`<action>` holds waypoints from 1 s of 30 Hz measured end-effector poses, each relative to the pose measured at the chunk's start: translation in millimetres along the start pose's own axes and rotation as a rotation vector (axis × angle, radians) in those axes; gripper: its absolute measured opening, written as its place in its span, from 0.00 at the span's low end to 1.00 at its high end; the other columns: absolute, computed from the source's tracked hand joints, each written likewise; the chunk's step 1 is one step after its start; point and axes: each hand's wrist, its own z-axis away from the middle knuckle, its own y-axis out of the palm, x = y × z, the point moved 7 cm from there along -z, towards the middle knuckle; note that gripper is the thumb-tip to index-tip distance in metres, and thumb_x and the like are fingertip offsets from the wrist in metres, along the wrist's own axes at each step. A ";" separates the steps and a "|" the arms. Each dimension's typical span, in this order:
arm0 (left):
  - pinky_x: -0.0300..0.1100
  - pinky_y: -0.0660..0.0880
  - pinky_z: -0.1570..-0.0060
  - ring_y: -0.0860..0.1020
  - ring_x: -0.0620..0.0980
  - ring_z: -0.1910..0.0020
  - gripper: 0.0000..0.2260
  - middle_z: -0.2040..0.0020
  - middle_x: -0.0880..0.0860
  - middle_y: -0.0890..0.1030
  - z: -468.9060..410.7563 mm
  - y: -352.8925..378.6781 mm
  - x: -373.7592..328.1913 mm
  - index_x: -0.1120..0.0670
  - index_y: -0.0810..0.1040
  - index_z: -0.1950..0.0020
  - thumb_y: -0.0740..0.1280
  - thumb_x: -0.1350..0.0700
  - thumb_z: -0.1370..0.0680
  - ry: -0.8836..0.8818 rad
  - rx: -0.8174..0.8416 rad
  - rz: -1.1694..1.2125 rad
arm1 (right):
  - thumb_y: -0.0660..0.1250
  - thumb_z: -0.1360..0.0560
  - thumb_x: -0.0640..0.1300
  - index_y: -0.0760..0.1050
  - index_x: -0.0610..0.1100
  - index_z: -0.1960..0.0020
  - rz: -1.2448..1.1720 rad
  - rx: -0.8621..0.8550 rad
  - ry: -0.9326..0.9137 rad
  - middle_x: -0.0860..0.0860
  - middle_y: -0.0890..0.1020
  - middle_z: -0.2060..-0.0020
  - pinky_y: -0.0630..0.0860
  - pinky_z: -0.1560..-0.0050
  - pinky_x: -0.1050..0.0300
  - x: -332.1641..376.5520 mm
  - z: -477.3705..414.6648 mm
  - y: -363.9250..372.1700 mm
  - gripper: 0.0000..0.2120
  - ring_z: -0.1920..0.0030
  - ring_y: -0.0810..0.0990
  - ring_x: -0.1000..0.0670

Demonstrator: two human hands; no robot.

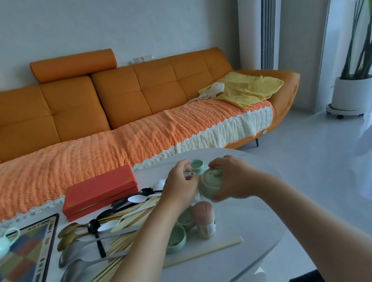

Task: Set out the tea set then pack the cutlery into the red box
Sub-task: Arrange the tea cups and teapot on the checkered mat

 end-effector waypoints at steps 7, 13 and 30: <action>0.54 0.80 0.48 0.80 0.50 0.47 0.12 0.42 0.49 0.78 19.6 -67.6 21.9 0.46 0.75 0.38 0.67 0.48 0.21 -0.016 -0.137 0.182 | 0.78 0.41 0.61 0.68 0.54 0.29 -0.079 -0.060 -0.174 0.56 0.74 0.42 0.76 0.43 0.53 81.6 -4.8 -3.7 0.43 0.43 0.75 0.52; 0.53 0.79 0.46 0.80 0.48 0.47 0.10 0.45 0.45 0.80 73.3 -153.5 78.6 0.41 0.74 0.42 0.69 0.46 0.22 -0.076 -0.315 0.153 | 0.78 0.40 0.59 0.68 0.53 0.29 -0.102 0.030 -0.325 0.55 0.76 0.39 0.75 0.41 0.54 178.4 -6.7 45.2 0.42 0.41 0.76 0.52; 0.48 0.77 0.48 0.77 0.45 0.48 0.11 0.46 0.43 0.77 226.7 -330.0 226.7 0.39 0.71 0.39 0.64 0.52 0.19 -0.410 -0.473 -0.048 | 0.78 0.36 0.57 0.65 0.54 0.26 -0.022 0.371 -0.661 0.54 0.76 0.38 0.75 0.44 0.56 410.8 12.1 213.1 0.42 0.41 0.76 0.51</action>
